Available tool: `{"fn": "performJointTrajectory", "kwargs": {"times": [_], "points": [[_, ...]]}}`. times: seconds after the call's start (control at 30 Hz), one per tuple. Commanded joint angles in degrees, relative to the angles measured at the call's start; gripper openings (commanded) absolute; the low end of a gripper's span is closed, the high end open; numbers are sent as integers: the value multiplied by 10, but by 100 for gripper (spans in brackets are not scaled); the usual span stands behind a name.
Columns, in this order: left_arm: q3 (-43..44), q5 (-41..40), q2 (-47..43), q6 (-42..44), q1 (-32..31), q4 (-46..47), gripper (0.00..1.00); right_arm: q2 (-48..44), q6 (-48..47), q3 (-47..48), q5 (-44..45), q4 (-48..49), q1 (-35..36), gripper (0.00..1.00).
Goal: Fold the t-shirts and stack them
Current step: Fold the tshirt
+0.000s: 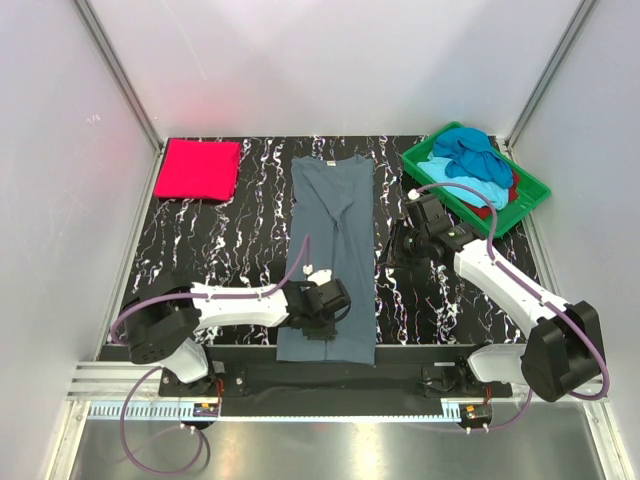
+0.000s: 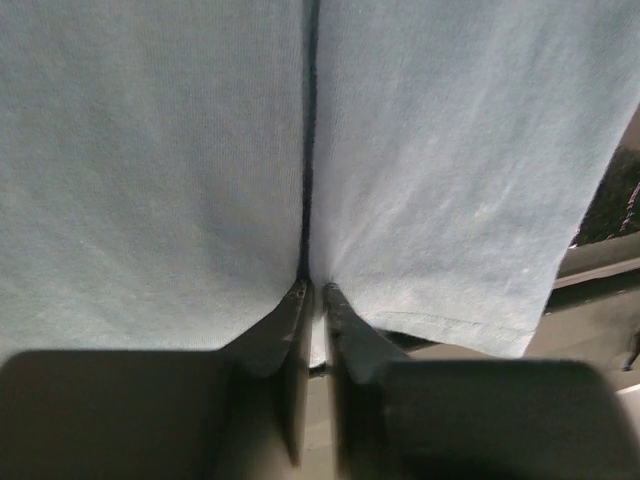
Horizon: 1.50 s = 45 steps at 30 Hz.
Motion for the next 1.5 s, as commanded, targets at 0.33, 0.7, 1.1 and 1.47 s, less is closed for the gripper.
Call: {"fn": "performJointTrajectory", "kwargs": {"times": [0.33,0.7,1.1,1.47], "points": [[42,-12,-158,120,53,-105,49,-125,96,-169,-149,-3,71,48],[-172,169,-338,173,204,-95,46,-216,180,-317,-206,88,118,45],[-236,145,-374,108,202,-80,51,-201,161,-366,-189,127,123,47],[-276,162,-395,91,200,-54,43,-168,153,-371,-189,164,137,46]]}}
